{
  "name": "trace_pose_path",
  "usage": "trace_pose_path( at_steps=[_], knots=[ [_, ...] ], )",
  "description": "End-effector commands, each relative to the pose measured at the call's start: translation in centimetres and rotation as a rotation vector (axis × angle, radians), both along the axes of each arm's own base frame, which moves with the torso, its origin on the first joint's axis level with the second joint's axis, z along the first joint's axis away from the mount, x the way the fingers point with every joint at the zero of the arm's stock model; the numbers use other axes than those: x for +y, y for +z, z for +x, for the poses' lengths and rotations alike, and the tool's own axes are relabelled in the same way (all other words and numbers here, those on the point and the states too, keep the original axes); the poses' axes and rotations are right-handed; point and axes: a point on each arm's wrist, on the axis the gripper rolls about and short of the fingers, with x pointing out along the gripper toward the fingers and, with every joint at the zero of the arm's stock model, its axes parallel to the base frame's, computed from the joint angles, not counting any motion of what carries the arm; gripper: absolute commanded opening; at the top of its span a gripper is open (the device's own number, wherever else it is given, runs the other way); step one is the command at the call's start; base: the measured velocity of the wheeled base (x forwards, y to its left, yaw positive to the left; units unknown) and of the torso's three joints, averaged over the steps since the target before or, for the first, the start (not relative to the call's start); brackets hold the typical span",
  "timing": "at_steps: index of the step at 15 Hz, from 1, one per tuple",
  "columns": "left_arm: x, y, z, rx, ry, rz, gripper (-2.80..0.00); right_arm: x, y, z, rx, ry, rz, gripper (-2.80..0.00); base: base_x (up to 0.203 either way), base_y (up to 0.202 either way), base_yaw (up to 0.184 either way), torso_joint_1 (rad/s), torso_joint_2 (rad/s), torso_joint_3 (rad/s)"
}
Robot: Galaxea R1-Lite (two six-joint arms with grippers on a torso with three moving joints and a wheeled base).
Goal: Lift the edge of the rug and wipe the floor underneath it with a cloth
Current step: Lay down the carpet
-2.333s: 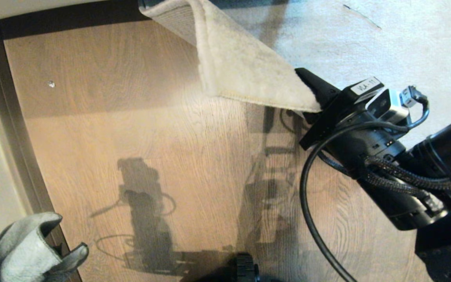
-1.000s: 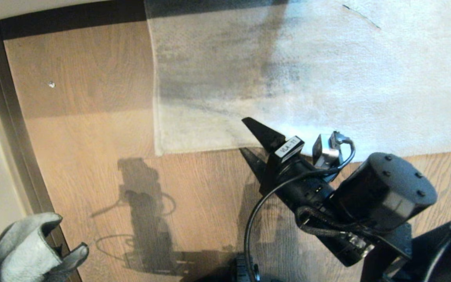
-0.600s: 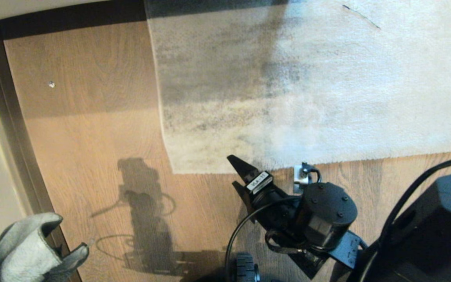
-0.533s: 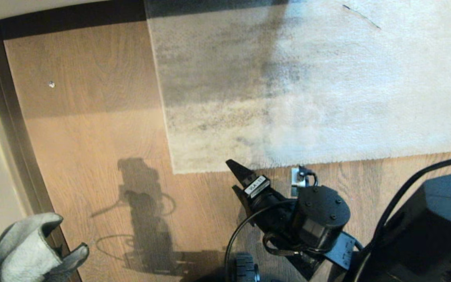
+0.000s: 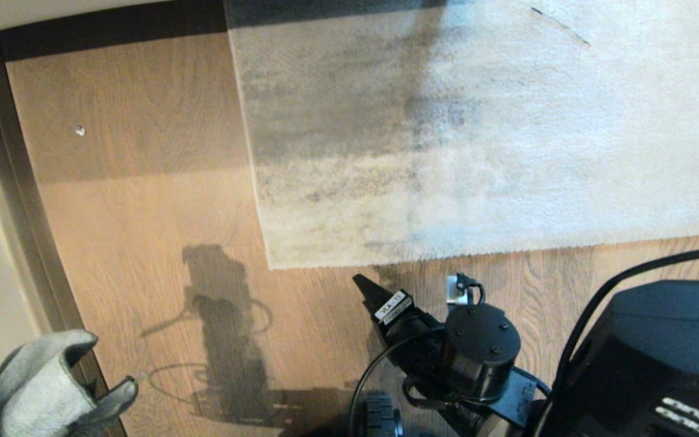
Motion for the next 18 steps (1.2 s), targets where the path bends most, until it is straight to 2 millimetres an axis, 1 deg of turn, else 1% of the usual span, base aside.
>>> trace_pose_path(
  at_steps=[1, 3, 5, 10, 13, 15, 18],
  knots=[
    [0.0, 0.0, 0.0, -0.001, 0.000, -0.001, -2.80, -0.3, 0.4, -0.2, -0.018, -0.004, 0.033, -2.80, 0.000, 0.000, 0.000, 0.000, 0.00, 0.000],
    [0.0, 0.0, 0.0, -0.001, 0.000, -0.001, -2.80, -1.1, 0.5, 0.0, -0.026, -0.020, 0.005, -2.80, 0.000, 0.000, 0.000, 0.000, 0.00, 0.000],
    [0.0, 0.0, 0.0, -0.001, 0.000, -0.001, -2.80, -2.3, -0.1, 0.7, -0.028, -0.060, -0.049, -2.80, 0.000, 0.000, 0.000, 0.000, 0.00, 0.000],
    [0.0, 0.0, 0.0, -0.001, 0.000, -0.001, -2.80, -6.5, -0.6, 4.3, -0.022, -0.222, -0.099, -2.80, 0.000, 0.000, 0.000, 0.000, 0.00, 0.000],
    [0.0, 0.0, 0.0, -0.001, 0.000, -0.001, -2.80, -8.4, -0.3, 6.3, -0.033, -0.305, -0.093, -2.80, 0.000, 0.000, 0.000, 0.000, 0.00, 0.000],
    [0.0, 0.0, 0.0, -0.001, 0.000, -0.001, -2.80, -8.9, 0.3, 7.0, -0.054, -0.332, -0.072, -2.80, 0.000, 0.000, 0.000, 0.000, 0.00, 0.000],
    [0.0, 0.0, 0.0, -0.001, 0.000, -0.001, -2.80, -8.5, 1.2, 7.7, -0.087, -0.335, -0.037, -2.80, 0.000, 0.000, 0.000, 0.000, 0.00, 0.000]
  ],
)
